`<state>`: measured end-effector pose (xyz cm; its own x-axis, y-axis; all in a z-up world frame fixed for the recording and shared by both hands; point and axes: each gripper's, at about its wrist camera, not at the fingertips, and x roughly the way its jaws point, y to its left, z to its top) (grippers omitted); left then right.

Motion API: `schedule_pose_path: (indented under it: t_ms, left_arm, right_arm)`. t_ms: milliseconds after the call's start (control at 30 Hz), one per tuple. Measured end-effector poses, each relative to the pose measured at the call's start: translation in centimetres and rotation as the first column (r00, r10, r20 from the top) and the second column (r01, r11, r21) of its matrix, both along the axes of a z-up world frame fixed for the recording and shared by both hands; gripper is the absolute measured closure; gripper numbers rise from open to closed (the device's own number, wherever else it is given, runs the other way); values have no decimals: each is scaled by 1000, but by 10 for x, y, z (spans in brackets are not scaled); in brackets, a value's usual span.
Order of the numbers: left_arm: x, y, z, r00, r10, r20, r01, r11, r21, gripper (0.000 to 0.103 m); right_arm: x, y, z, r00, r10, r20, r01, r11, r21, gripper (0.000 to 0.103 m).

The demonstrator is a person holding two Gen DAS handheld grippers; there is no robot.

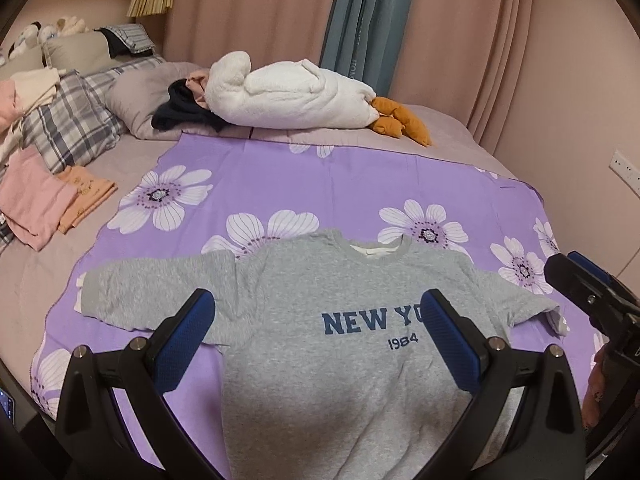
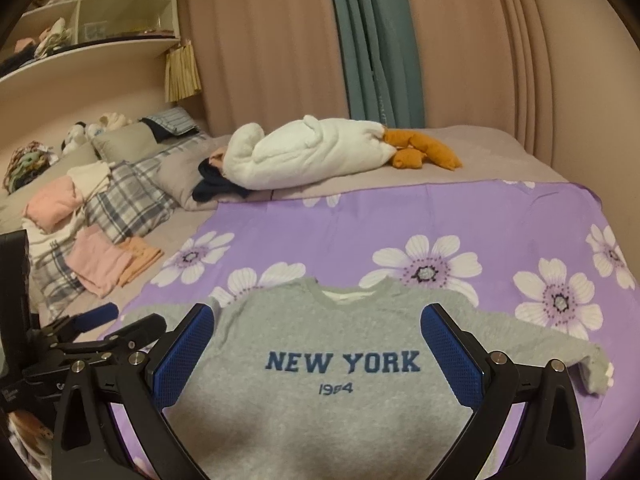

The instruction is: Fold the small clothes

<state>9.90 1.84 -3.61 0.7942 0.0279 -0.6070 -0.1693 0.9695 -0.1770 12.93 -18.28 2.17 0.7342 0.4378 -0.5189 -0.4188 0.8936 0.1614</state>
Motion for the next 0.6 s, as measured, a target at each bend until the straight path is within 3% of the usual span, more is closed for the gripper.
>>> schedule_pose_path:
  t_ms: [600]
  left_arm:
    - [-5, 11, -6, 1000, -9, -24, 8, 999, -34, 0]
  right_arm:
    - [5, 0, -3, 1000, -10, -11, 10, 1000, -17, 1]
